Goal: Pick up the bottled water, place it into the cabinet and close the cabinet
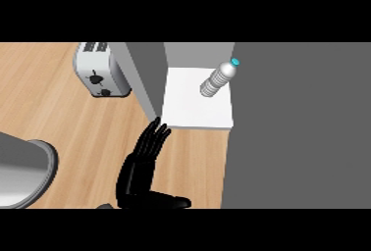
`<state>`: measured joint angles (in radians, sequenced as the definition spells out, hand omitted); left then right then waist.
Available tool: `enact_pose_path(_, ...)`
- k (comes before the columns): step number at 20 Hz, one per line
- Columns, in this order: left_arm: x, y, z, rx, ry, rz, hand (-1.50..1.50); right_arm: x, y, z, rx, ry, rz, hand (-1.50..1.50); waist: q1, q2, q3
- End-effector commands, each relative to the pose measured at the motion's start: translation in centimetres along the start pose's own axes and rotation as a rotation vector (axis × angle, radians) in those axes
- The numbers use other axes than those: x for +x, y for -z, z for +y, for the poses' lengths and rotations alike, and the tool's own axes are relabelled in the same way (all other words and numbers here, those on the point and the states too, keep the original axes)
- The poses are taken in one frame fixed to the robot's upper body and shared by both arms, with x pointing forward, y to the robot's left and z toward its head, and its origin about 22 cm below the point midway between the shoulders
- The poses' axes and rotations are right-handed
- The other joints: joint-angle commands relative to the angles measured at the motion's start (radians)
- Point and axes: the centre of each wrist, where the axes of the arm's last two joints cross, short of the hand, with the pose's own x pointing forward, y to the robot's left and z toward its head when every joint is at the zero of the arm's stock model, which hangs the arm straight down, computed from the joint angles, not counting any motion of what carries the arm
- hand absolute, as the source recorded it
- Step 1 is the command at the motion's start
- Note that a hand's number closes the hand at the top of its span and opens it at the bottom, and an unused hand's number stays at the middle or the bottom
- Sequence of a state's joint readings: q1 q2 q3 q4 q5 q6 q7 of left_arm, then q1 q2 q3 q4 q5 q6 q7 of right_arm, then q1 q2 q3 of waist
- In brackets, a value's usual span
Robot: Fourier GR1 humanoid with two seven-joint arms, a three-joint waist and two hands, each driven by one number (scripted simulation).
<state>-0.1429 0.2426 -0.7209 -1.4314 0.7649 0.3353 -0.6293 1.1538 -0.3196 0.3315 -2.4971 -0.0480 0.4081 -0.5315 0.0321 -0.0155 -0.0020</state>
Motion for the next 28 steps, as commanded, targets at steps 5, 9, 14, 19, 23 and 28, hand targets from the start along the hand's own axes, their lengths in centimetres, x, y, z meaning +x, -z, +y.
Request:
enact_pose_path(5, 3.9, -5.1, 5.0, -0.043, 0.029, -0.034, -1.50, 3.6, 2.8, -0.6, 0.433, -0.191, 0.009, 1.50, 0.027, -0.004, -0.004)
enact_pose_path(9, 5.8, -7.5, 8.0, -0.015, 0.052, -0.050, -1.50, 4.3, 3.7, -0.3, 0.531, -0.207, -0.018, 1.50, 0.017, -0.004, -0.005)
enact_pose_path(14, 8.4, -10.2, 9.7, -0.010, 0.051, -0.074, -1.50, 4.3, 4.6, 1.0, 0.506, -0.152, -0.047, 1.50, 0.039, 0.003, -0.007)
enact_pose_path(19, 10.3, -12.9, 12.2, -0.025, 0.058, -0.066, -1.50, 4.1, 5.0, 2.2, 0.507, -0.084, 0.024, 1.50, 0.043, 0.013, -0.008)
enact_pose_path(23, 12.4, -11.9, 15.0, -0.046, 0.079, -0.088, -1.50, 3.1, 5.9, 2.7, 0.574, -0.046, 0.037, 1.50, 0.063, 0.029, -0.010)
enact_pose_path(28, 12.7, -12.2, 14.9, -0.092, 0.046, -0.066, -1.50, 2.0, 7.9, 2.0, 0.700, -0.159, -0.013, 1.50, 0.105, 0.036, -0.012)
